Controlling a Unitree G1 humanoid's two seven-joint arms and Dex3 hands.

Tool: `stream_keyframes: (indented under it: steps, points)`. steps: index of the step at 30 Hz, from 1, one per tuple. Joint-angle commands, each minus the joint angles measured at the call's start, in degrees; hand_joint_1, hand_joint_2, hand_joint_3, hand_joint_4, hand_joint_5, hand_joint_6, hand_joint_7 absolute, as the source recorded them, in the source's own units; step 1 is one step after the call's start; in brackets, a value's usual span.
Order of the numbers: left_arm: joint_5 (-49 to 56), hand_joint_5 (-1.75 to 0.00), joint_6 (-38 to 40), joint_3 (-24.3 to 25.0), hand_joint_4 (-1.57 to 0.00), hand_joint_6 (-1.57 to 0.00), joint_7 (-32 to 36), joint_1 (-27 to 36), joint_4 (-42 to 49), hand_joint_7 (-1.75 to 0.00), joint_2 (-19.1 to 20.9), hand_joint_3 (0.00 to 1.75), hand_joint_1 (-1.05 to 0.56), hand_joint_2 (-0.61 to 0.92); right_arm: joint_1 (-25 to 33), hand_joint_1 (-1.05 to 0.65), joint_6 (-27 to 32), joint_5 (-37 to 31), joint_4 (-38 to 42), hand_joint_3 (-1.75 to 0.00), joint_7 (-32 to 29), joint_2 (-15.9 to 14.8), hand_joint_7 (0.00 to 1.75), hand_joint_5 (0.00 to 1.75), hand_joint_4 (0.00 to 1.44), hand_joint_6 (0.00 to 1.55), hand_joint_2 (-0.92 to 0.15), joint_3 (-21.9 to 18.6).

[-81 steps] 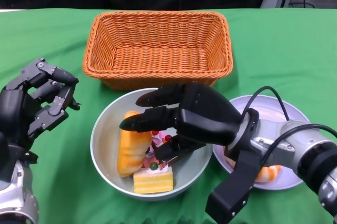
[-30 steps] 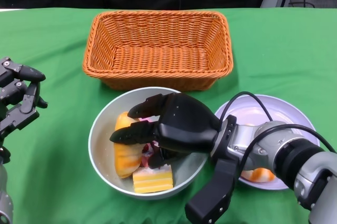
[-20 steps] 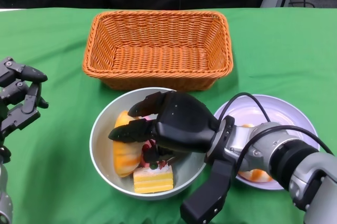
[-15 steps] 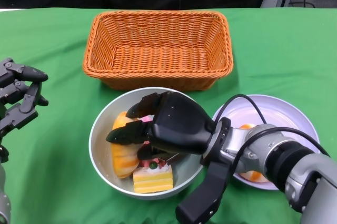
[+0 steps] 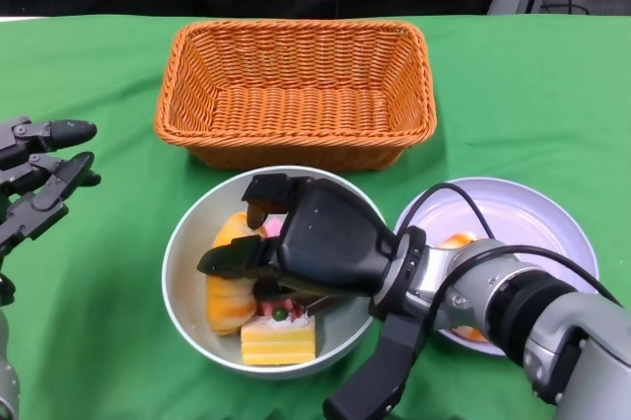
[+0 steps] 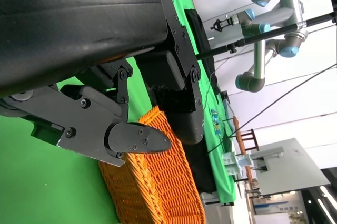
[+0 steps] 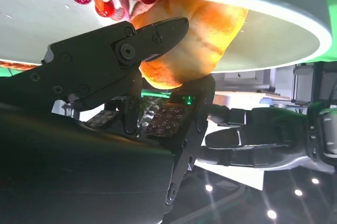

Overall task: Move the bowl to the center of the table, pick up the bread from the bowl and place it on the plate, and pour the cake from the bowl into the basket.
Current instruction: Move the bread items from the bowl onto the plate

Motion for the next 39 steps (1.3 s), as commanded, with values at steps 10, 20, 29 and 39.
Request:
stream_keyframes:
  steps: [10, 20, 29, 39]
  points:
    - [-1.46, -0.27, 0.82, 0.64, -0.95, -0.97, -1.01, -0.66, 0.6, 0.0, 1.08, 0.12, -0.46, 0.92, -0.27, -0.37, -2.07, -0.01, 1.67, 0.0, 0.23, 0.3, 0.07, 1.31, 0.9, 1.24, -0.81, 0.77]
    - [-1.84, -0.18, 1.15, 0.62, -1.0, -0.93, -1.75, -0.63, 0.41, 0.0, 0.97, 0.15, -0.56, 0.92, -0.38, -0.31, -3.64, 0.81, 1.3, 0.0, -1.67, -0.91, 0.41, 1.63, 0.74, 1.11, -0.81, -0.44]
    - [-2.11, -0.17, 1.83, 0.76, -1.04, -0.98, -2.28, -0.67, 0.55, -0.02, 1.0, 0.15, -0.53, 0.92, -0.97, -0.3, -4.3, 0.76, 0.71, 0.0, -3.58, -1.94, 0.68, 1.6, 0.74, 0.98, -0.82, -1.07]
    - [-1.84, -0.15, 1.56, 0.87, -1.05, -0.99, -2.43, -0.77, 0.75, -0.02, 1.05, 0.17, -0.52, 0.92, -0.85, -0.29, -5.77, 0.87, -0.5, 0.0, -5.18, -3.32, 0.95, 1.72, 0.71, 0.86, -0.84, -1.58]
